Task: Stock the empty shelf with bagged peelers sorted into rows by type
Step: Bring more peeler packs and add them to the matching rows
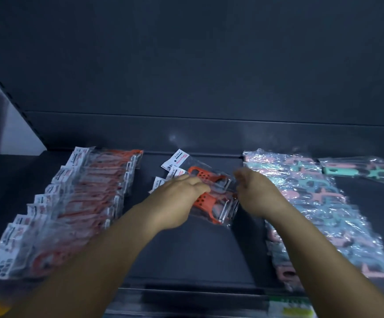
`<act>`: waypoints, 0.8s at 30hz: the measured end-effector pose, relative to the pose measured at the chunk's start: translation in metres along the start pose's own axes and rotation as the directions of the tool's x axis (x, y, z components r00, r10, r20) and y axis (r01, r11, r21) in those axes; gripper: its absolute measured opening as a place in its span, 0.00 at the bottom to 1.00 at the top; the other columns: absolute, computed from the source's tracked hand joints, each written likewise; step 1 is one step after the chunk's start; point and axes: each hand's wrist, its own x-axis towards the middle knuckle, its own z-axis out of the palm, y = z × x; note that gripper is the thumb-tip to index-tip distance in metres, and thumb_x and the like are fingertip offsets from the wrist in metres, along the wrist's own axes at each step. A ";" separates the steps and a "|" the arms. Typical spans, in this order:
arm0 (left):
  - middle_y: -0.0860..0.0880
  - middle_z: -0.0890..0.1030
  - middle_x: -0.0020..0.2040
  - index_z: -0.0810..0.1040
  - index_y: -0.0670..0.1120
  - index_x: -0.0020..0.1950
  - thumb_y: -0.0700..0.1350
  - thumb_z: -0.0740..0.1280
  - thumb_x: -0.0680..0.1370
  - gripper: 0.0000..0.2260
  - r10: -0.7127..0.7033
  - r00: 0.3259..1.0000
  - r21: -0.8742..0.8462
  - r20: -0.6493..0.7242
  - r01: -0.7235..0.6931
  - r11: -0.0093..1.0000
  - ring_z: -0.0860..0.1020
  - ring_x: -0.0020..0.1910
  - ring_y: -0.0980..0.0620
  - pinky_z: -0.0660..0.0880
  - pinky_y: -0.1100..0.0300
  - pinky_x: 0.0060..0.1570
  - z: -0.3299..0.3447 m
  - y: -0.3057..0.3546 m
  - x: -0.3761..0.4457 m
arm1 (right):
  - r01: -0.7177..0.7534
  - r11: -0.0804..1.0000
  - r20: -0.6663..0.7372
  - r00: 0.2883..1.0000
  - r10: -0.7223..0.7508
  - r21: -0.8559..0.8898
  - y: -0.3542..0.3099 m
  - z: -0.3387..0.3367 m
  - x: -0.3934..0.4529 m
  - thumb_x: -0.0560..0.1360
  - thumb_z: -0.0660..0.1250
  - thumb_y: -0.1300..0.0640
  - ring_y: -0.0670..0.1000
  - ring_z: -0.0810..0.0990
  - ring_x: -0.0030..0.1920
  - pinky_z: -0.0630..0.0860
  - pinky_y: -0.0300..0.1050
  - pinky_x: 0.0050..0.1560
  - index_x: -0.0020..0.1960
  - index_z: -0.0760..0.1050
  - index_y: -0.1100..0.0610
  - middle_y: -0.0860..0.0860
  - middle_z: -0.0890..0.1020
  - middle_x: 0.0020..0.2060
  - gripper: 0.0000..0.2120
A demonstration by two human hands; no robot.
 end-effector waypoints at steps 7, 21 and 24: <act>0.54 0.61 0.74 0.57 0.51 0.76 0.43 0.63 0.78 0.28 -0.017 0.995 0.092 0.094 0.008 0.996 0.59 0.73 0.52 0.53 0.61 0.71 0.004 -0.002 0.011 | -0.058 0.995 0.000 0.998 0.058 -0.077 0.007 0.015 0.019 0.76 0.59 0.58 0.57 0.77 0.48 0.68 0.41 0.44 0.54 0.75 0.59 0.58 0.81 0.52 0.10; 0.46 0.71 0.63 0.68 0.43 0.67 0.40 0.61 0.76 0.19 -0.074 0.997 0.185 -0.017 0.076 0.980 0.67 0.64 0.46 0.66 0.54 0.65 0.014 -0.009 0.012 | -0.070 0.978 0.013 0.997 0.075 -0.198 -0.015 0.026 0.079 0.75 0.62 0.60 0.56 0.81 0.43 0.72 0.41 0.39 0.38 0.78 0.61 0.57 0.81 0.39 0.10; 0.45 0.72 0.62 0.69 0.42 0.66 0.39 0.61 0.75 0.18 -0.067 0.997 0.210 -0.046 0.075 0.975 0.68 0.62 0.45 0.67 0.54 0.63 0.016 -0.013 0.012 | -0.028 0.974 -0.011 1.000 0.026 -0.227 -0.020 0.027 0.088 0.76 0.59 0.61 0.58 0.82 0.48 0.74 0.42 0.42 0.45 0.81 0.64 0.60 0.83 0.45 0.12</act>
